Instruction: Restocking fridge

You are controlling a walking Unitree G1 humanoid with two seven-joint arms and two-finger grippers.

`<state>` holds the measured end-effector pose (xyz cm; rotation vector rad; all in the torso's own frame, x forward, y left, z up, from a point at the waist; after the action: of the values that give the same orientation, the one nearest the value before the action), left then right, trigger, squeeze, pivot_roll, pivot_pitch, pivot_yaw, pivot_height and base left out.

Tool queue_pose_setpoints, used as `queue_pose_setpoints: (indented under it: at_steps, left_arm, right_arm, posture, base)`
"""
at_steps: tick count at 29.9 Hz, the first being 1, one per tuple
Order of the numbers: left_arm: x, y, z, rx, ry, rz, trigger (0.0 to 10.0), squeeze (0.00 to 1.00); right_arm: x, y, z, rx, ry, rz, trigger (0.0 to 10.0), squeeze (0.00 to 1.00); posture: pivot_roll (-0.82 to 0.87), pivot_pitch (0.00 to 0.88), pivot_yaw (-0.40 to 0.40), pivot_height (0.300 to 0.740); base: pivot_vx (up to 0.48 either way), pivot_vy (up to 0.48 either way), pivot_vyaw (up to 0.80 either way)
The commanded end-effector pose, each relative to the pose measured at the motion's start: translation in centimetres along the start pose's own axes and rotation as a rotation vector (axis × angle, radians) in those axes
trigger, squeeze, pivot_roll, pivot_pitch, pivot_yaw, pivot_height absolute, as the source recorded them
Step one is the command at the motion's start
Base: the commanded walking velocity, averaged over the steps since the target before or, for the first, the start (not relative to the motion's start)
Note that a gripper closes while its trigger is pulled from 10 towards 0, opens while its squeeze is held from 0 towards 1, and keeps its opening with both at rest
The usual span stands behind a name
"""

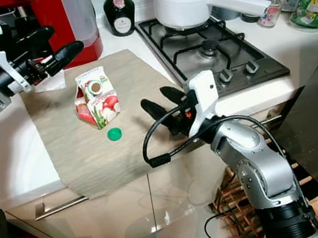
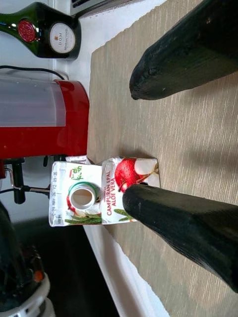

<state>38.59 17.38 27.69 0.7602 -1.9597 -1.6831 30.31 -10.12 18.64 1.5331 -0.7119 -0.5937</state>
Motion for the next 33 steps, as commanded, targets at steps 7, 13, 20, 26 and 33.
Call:
queue_pose_setpoints:
  at_steps: [7, 13, 20, 26, 33]
  left_arm:
    - [-0.2, -2.4, -0.5, -0.035, 0.036, 0.123, 10.0, 0.0]
    - [-0.3, -3.7, -1.0, -0.032, 0.077, 0.228, 10.0, 0.0]
    - [-0.1, -4.5, -1.2, -0.054, 0.069, 0.248, 10.0, 0.0]
    - [0.1, -4.9, -1.4, -0.089, 0.053, 0.241, 10.0, 0.0]
    - [-0.2, -3.8, -1.3, -0.08, 0.058, 0.175, 10.0, 0.0]
  right_arm:
    - [-0.4, 0.0, -0.1, 0.004, 0.012, -0.025, 10.0, 0.0]
    - [-0.9, 0.0, -0.4, 0.002, 0.039, -0.016, 10.0, 0.0]
    - [-1.0, -0.1, -0.5, -0.005, 0.039, -0.017, 10.0, 0.0]
    - [-1.1, -0.1, -0.5, -0.006, 0.039, -0.017, 10.0, 0.0]
    - [-1.2, -0.2, -0.4, -0.01, 0.034, -0.015, 10.0, 0.0]
  posture:
    - [-0.06, 0.0, -0.006, 0.736]
    - [-0.06, 0.006, -0.006, 0.736]
    - [-0.07, 0.009, -0.002, 0.736]
    - [-0.08, 0.013, 0.002, 0.736]
    - [-0.09, 0.021, 0.007, 0.736]
  base:
    - [0.0, 0.0, 0.0]
    - [0.0, 0.0, 0.0]
    - [0.0, 0.0, 0.0]
    - [0.0, 0.0, 0.0]
    - [0.0, 0.0, 0.0]
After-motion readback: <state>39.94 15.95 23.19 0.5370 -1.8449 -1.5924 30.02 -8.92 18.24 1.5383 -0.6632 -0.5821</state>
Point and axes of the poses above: a point about 5 cm out from each wrist's last joint towards the gripper, its own z axis pointing back from the gripper into the wrist, its own y axis along the axis of the wrist's last joint, x = y × z, the point moved 3 cm from there along -z, pointing out of the wrist towards the gripper, and after that the axes turned 9 degrees about z, right-handed, at the moved point
